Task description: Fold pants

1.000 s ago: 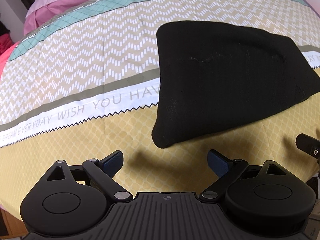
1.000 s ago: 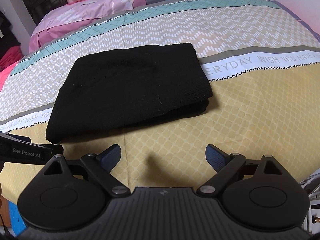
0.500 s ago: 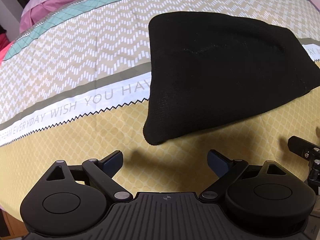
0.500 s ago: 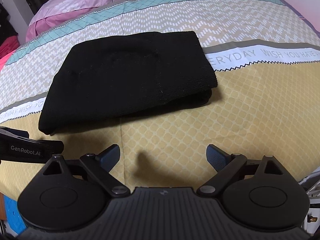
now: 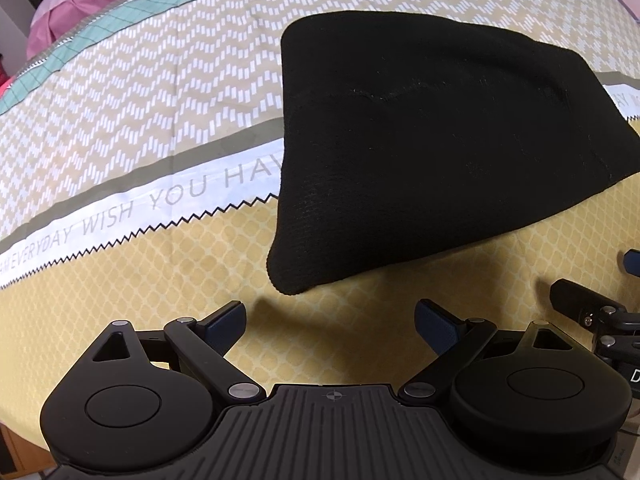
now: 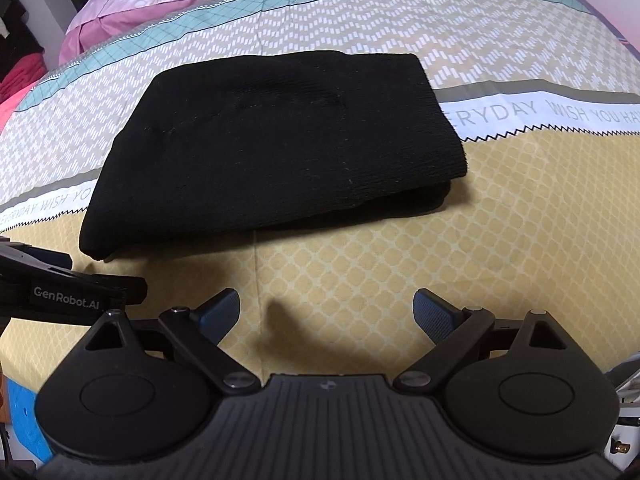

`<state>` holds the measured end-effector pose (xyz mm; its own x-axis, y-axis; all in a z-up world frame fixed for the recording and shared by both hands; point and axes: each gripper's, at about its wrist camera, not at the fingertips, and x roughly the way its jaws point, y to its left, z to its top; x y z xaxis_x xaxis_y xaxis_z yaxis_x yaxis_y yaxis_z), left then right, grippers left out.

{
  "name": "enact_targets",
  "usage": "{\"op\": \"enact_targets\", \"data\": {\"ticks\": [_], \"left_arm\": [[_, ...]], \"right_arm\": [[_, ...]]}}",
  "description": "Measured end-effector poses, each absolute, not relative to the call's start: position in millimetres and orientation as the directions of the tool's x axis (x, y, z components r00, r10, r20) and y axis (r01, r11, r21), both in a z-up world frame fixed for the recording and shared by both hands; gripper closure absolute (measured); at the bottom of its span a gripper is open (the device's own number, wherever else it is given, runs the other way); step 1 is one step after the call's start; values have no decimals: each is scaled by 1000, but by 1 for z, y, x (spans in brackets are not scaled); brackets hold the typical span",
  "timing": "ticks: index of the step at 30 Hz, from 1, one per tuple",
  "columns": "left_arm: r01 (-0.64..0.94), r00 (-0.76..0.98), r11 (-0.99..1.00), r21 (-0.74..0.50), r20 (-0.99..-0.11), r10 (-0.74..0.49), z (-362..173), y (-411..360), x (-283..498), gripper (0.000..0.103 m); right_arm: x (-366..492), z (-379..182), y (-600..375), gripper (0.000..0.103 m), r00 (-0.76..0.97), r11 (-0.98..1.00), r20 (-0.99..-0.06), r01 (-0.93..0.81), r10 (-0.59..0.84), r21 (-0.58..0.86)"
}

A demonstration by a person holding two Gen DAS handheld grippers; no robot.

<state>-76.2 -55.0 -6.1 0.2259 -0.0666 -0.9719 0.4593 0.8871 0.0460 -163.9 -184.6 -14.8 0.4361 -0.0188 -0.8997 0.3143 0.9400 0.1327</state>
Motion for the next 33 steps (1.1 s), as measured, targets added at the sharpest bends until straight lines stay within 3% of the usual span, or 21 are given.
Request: {"op": "enact_targets", "data": {"ticks": [33], "left_arm": [[456,204,890,-4,-973,-110,-4,-48,-64,0]], "right_arm": [[-144,-19,-170,7,400,962,-916,249,0,108]]}}
